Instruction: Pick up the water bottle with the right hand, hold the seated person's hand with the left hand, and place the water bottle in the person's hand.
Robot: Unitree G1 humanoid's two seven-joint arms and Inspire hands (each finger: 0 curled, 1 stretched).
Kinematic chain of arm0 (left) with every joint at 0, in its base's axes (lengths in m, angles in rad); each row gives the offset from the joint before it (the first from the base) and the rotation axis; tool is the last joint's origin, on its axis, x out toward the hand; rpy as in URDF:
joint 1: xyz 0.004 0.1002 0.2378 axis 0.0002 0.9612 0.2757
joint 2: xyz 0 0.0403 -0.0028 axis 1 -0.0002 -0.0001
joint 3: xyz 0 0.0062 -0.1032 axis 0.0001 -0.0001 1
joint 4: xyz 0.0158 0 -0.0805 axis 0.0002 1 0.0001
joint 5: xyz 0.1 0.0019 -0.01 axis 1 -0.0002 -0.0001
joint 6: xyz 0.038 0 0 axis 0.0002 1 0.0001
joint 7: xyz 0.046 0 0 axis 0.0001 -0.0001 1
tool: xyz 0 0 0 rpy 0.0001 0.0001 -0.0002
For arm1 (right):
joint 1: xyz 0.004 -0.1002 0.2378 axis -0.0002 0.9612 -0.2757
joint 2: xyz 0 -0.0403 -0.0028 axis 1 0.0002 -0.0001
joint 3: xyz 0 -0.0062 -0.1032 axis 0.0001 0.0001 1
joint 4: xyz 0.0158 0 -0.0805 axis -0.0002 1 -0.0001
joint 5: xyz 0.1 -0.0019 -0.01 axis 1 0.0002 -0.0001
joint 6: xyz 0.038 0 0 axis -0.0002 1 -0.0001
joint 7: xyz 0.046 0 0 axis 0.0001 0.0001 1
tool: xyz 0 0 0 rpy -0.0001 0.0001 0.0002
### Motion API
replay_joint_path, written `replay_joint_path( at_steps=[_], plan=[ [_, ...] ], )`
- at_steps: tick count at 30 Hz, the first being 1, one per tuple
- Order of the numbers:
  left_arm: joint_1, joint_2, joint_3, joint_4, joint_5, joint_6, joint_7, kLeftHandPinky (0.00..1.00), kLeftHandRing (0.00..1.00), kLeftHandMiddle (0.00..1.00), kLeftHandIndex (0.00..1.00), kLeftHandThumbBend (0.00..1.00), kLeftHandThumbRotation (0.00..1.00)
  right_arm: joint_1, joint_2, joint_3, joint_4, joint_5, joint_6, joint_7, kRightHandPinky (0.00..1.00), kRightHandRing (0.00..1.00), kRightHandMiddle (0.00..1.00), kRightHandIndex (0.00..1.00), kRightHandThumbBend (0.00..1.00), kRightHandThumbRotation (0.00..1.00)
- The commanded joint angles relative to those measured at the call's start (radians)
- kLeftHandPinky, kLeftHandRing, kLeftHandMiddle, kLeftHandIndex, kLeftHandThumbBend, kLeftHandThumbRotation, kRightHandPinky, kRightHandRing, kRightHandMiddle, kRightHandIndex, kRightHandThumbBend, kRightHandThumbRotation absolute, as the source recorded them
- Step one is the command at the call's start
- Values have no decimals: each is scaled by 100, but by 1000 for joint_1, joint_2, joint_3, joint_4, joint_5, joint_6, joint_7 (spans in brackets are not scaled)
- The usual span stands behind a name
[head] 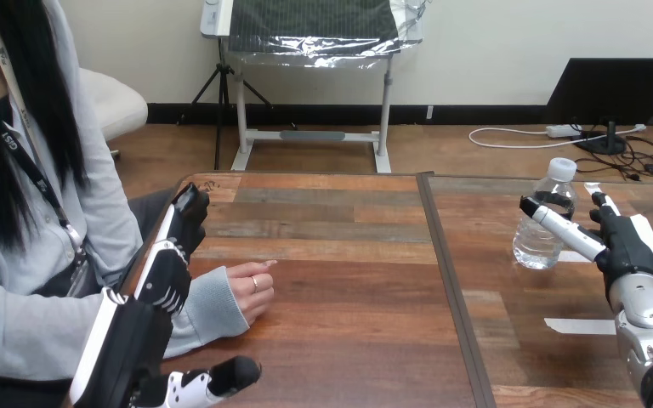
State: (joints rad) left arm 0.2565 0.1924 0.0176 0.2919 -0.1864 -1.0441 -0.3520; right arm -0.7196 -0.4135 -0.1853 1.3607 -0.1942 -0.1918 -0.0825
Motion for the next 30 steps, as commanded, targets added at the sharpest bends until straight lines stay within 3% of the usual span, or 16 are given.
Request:
replay_joint_path(
  at_steps=[1, 30],
  plan=[
    [-10, 14, 11, -58, 7, -23, 4, 99, 100, 100, 100, 100, 57, -93, 14, 7, 0, -5, 1, -16, 91, 95, 99, 100, 100, 60],
    [54, 37, 18, -102, 12, -59, 2, 94, 100, 100, 100, 100, 57, -117, 24, 28, 3, -40, 38, -29, 88, 95, 99, 100, 100, 58]
  ],
)
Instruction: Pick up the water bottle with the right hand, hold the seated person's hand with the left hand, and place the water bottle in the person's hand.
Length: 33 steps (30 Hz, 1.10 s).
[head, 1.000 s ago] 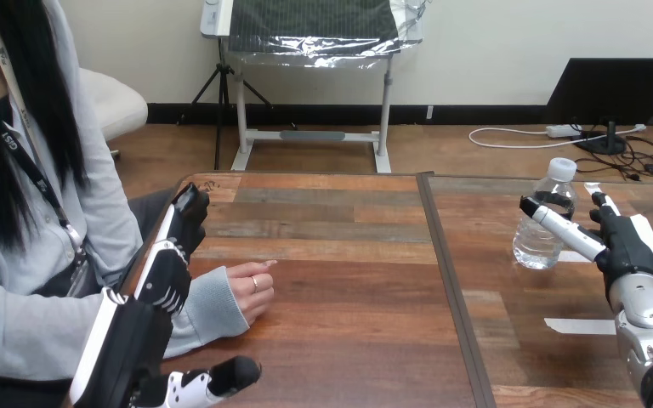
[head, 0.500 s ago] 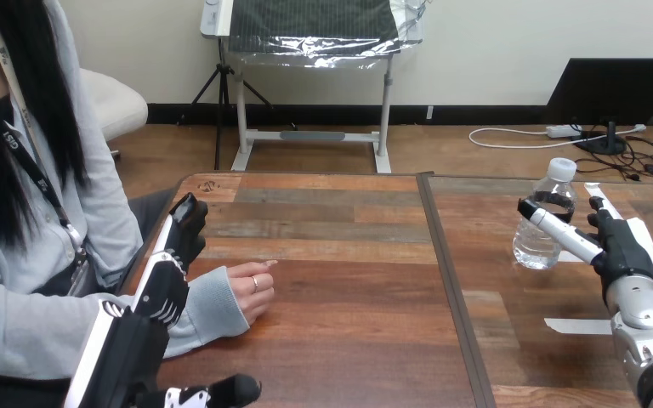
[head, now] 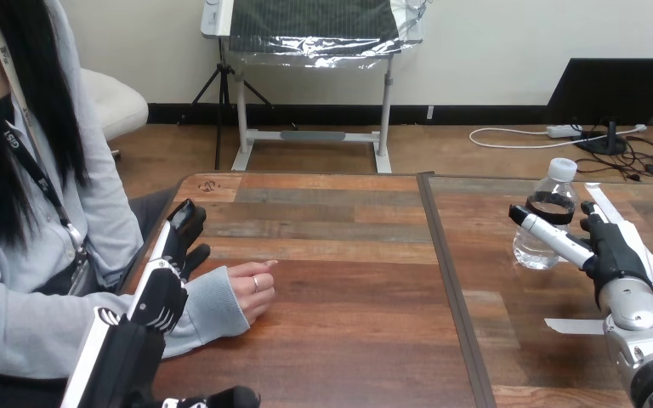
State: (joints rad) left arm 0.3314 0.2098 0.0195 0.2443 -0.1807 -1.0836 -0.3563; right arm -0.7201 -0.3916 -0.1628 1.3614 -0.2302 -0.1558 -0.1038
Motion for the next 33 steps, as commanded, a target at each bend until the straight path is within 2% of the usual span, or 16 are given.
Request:
replay_joint_path(
  at_steps=[1, 8, 14, 20, 33],
  plan=[
    [-19, 20, 17, -55, 8, -19, 7, 94, 100, 100, 100, 100, 57, -118, 3, 6, 3, -5, 3, -7, 88, 95, 99, 100, 100, 58],
    [-16, 28, 12, -61, -2, -12, 5, 94, 100, 100, 100, 100, 55, -125, 6, 11, 3, -13, 7, -11, 87, 95, 100, 100, 100, 59],
    [-19, 31, 12, -60, -3, -7, 7, 95, 100, 100, 100, 100, 54, -132, 11, 0, 4, -4, 6, -1, 87, 95, 100, 100, 100, 58],
    [-25, 31, 15, -52, 4, -16, 8, 95, 100, 100, 100, 100, 54, -139, 12, 8, 6, -13, 14, -8, 87, 95, 99, 100, 100, 58],
    [-31, 24, 13, -50, 8, -12, 13, 94, 100, 100, 100, 100, 55, -145, 18, -2, 6, -2, 13, -2, 89, 96, 99, 100, 100, 57]
  ],
)
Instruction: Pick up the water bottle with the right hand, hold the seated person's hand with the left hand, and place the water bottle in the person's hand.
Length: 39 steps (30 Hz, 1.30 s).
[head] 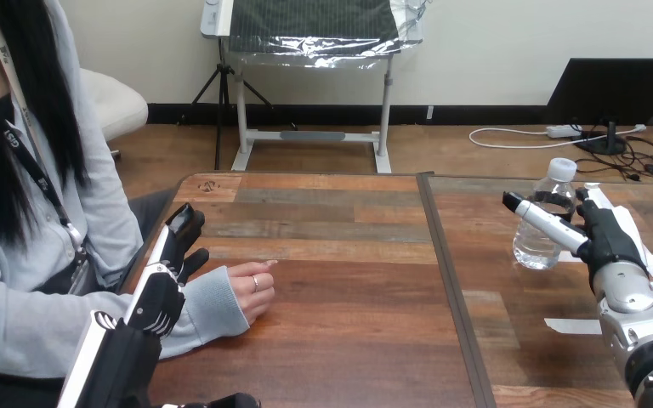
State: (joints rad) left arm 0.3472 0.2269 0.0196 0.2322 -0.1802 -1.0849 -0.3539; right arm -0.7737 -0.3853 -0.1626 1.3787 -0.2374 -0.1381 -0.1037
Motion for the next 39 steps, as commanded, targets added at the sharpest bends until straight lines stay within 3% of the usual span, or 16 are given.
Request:
replay_joint_path(
  at_steps=[1, 39],
  plan=[
    [-47, 7, 12, -37, 7, -12, 10, 94, 100, 100, 100, 100, 55, -91, 12, -5, -12, 9, -6, 0, 89, 96, 99, 100, 100, 57],
    [-41, 13, 6, -37, 14, -16, 24, 92, 100, 100, 100, 100, 57, -91, 17, -7, -15, 14, -28, 11, 91, 95, 100, 100, 100, 58]
  ],
)
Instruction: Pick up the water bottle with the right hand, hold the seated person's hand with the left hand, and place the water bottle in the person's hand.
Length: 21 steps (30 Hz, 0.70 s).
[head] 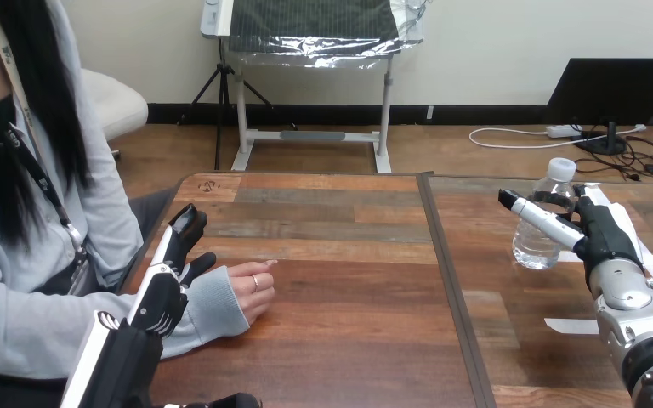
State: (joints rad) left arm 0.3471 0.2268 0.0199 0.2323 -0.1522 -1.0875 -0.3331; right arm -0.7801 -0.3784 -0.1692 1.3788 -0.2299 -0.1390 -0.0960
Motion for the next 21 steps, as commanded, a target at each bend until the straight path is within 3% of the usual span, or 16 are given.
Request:
replay_joint_path(
  at_steps=[1, 17, 21],
  plan=[
    [-40, 13, 6, -39, -13, -12, 4, 92, 100, 100, 100, 100, 57, -84, 10, -1, -15, 7, -27, 3, 91, 95, 100, 100, 100, 58],
    [-26, 20, 12, -57, -15, 10, 6, 91, 100, 100, 100, 100, 56, -79, 13, -17, -16, 25, -37, 10, 91, 95, 100, 100, 100, 56],
    [-32, 22, 14, -48, -15, -1, 4, 91, 100, 100, 100, 100, 56, -78, 11, 3, -15, 6, -35, -7, 91, 95, 100, 100, 100, 56]
  ],
)
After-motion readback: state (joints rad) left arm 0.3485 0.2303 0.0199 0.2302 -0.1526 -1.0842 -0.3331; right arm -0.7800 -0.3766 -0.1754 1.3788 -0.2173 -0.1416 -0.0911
